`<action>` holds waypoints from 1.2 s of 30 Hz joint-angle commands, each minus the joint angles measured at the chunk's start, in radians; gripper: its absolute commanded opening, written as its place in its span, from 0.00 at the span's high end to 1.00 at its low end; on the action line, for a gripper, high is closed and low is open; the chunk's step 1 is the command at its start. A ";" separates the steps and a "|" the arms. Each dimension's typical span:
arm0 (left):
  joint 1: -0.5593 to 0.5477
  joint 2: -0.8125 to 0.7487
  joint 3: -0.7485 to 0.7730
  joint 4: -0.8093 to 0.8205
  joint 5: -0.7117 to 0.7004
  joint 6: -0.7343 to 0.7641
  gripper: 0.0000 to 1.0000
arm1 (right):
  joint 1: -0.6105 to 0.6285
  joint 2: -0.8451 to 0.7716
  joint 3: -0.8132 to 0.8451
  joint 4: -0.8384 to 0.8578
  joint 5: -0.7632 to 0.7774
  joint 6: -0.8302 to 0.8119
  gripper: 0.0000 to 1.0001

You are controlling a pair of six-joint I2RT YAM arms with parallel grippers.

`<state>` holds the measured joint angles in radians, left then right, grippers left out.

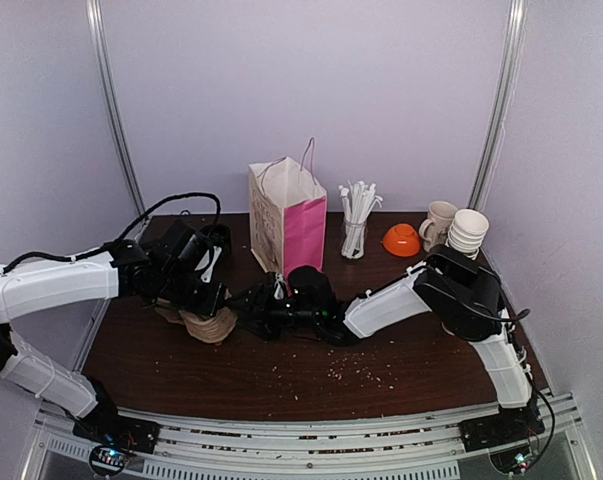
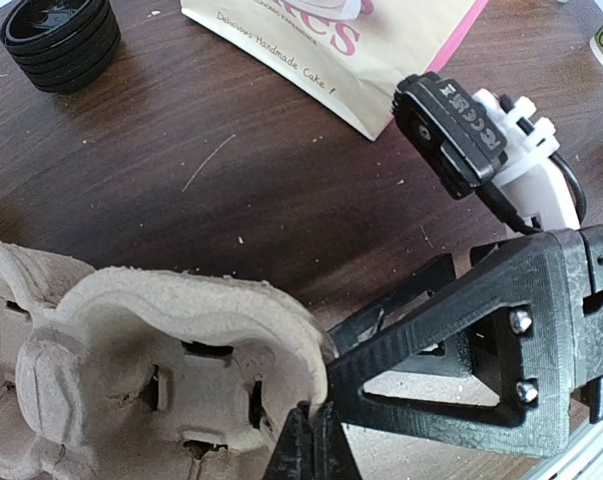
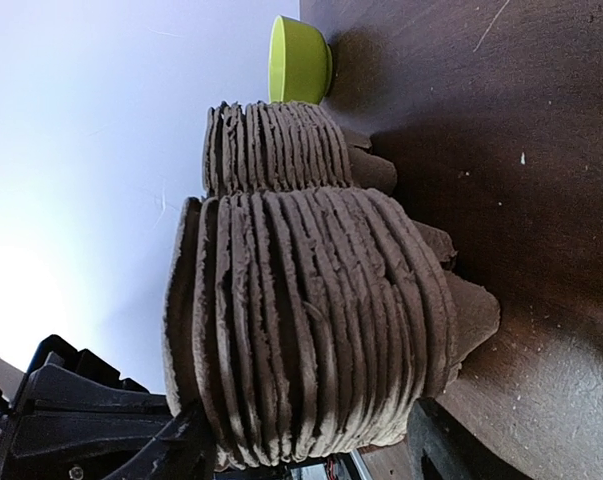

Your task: Pack the takeout coffee

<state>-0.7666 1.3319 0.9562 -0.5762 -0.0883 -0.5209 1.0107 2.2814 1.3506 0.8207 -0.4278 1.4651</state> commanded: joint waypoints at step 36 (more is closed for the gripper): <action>0.000 -0.158 0.341 -0.230 -0.140 0.100 1.00 | 0.017 0.006 0.035 -0.024 0.013 0.010 0.38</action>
<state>-0.7658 1.1976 1.2434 -0.7902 -0.2031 -0.4461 1.0172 2.2856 1.3705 0.7792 -0.4240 1.4719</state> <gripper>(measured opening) 0.008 0.603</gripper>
